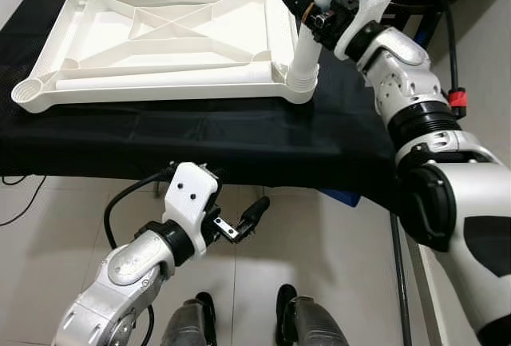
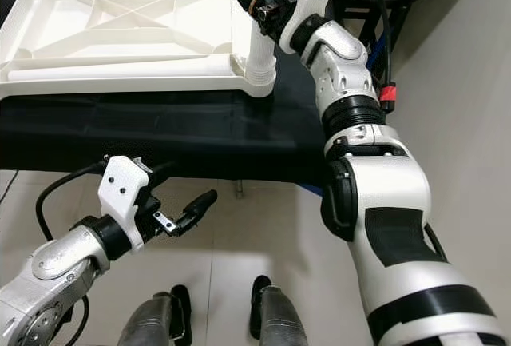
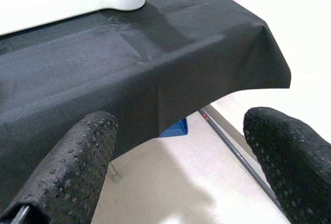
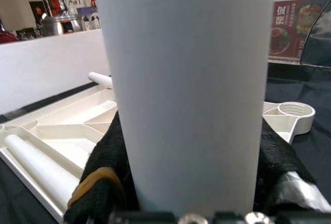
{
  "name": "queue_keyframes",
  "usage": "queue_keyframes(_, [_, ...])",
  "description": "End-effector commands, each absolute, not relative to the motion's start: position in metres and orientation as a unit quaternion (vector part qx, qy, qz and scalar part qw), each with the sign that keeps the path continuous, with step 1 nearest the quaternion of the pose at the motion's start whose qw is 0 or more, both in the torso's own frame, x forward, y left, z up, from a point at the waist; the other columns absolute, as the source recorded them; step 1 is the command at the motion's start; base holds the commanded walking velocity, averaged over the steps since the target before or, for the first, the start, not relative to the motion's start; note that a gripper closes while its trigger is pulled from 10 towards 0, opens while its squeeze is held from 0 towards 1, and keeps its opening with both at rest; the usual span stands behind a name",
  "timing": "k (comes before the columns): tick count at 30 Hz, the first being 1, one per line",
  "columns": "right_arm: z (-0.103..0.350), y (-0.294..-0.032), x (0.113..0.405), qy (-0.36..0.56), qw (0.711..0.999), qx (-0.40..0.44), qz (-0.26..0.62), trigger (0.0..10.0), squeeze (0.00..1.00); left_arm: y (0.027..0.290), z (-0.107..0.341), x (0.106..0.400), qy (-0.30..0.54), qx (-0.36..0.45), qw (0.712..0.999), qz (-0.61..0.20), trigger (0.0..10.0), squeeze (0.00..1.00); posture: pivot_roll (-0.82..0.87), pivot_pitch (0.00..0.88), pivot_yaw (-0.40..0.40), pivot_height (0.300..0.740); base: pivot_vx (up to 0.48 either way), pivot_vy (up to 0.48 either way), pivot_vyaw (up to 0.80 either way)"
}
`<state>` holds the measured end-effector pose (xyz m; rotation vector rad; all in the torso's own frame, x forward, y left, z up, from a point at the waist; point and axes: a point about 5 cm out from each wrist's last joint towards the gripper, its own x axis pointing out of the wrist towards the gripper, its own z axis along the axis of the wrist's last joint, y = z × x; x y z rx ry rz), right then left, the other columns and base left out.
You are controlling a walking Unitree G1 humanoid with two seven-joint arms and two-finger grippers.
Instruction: Building children table
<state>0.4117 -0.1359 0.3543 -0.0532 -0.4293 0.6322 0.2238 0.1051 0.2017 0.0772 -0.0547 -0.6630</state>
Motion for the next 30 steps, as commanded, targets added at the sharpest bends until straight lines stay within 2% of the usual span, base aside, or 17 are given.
queue_keyframes(1, [0.342, -0.129, 0.416, -0.188, 0.939, -0.029, 0.287, 0.0, 0.00, 0.106, 0.202, 0.223, -0.027, 0.039, 0.945, -0.322, 10.0, 0.00, 0.20, 0.316, -0.021, 0.740, 0.000, 0.000, 0.00])
queue_keyframes(2, [0.342, -0.129, 0.416, -0.188, 0.939, -0.029, 0.287, 0.0, 0.00, 0.106, 0.202, 0.223, -0.027, 0.039, 0.945, -0.322, 10.0, 0.00, 0.20, 0.316, -0.021, 0.740, 0.000, 0.000, 0.00])
queue_keyframes(4, [0.332, -0.132, 0.420, -0.175, 0.959, -0.034, 0.220, 0.0, 0.00, 0.109, 0.204, 0.227, -0.034, 0.044, 0.947, -0.315, 10.0, 0.00, 0.20, 0.314, -0.021, 0.740, 0.000, 0.000, 0.00])
queue_keyframes(9, [0.316, -0.133, 0.423, -0.156, 0.975, -0.032, 0.155, 0.0, 0.00, 0.110, 0.206, 0.230, -0.038, 0.047, 0.948, -0.312, 10.0, 0.00, 0.20, 0.313, -0.020, 0.740, 0.000, 0.000, 0.00])
queue_keyframes(11, [0.316, -0.133, 0.423, -0.156, 0.975, -0.032, 0.155, 0.0, 0.00, 0.110, 0.206, 0.230, -0.038, 0.047, 0.948, -0.312, 10.0, 0.00, 0.20, 0.313, -0.020, 0.740, 0.000, 0.000, 0.00])
queue_keyframes(14, [0.308, -0.139, 0.426, -0.148, 0.987, -0.013, 0.066, 0.0, 0.00, 0.111, 0.207, 0.231, -0.041, 0.053, 0.948, -0.311, 10.0, 0.00, 0.21, 0.311, -0.022, 0.740, 0.000, 0.000, 0.00])
queue_keyframes(30, [0.311, -0.107, 0.421, -0.160, 0.981, 0.005, -0.112, 0.0, 0.00, 0.110, 0.205, 0.230, -0.041, 0.052, 0.948, -0.311, 10.0, 0.00, 0.20, 0.292, -0.032, 0.740, 0.000, 0.000, 0.00])
